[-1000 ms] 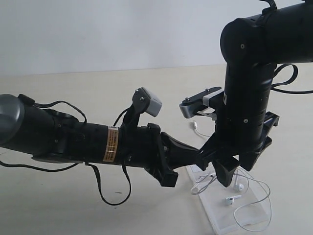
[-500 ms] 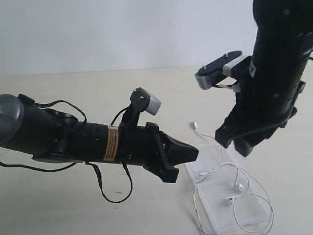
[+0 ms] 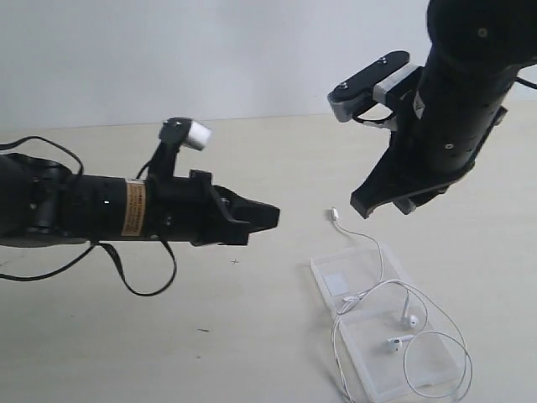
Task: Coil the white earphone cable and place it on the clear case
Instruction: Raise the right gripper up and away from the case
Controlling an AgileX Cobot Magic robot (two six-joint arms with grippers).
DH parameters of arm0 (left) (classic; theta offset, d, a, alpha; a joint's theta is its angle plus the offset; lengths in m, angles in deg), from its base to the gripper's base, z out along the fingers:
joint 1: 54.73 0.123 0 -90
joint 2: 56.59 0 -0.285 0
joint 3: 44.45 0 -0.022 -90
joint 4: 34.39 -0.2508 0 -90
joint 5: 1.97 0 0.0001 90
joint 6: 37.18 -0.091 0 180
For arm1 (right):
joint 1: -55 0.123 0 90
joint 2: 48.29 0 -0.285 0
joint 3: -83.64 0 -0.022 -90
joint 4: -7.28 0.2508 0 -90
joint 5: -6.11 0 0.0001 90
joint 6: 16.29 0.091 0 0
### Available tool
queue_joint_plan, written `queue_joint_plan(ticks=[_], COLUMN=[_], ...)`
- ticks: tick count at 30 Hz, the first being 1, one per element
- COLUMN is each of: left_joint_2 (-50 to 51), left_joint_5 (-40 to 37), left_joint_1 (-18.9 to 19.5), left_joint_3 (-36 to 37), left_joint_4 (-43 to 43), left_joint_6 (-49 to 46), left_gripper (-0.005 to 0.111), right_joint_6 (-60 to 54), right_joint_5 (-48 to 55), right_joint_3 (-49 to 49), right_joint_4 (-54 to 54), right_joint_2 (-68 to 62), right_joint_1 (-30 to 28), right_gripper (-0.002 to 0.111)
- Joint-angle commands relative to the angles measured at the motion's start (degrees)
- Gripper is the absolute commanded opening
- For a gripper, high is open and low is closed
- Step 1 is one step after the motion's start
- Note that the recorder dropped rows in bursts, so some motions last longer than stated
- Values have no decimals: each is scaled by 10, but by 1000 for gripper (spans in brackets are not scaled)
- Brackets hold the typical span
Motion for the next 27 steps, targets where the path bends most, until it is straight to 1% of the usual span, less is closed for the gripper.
queue_joint_plan(ticks=[1,3,4,5,10,15,17,21,27], left_joint_2=[-35,-48,-55,-61,-89,-102,-103,-105,-106], left_joint_5=[-11,-11,-10,-10,-8,-6,-6,-6,-5], left_joint_1=[58,75,83,86,92,92,92,92,92], left_joint_3=[43,62,71,80,110,139,148,151,151], left_joint_4=[-16,-21,-22,-22,-21,-21,-19,-18,-14], left_joint_6=[11,11,11,11,11,11,11,10,10], left_gripper=[0,0,0,0,0,0,0,0,0], right_joint_6=[-12,-15,-16,-16,-16,-31,-37,-86,-96], right_joint_5=[-8,2,5,8,36,62,71,74,74], right_joint_3=[56,92,110,128,211,275,287,292,293], right_joint_4=[2,4,0,-7,-31,5,39,117,121], right_joint_2=[-74,-114,-130,-150,-234,-296,-316,-337,-356], right_joint_1=[-7,-7,-7,-7,-9,-32,-44,-60,-63], right_gripper=[34,45,48,49,45,45,45,43,43])
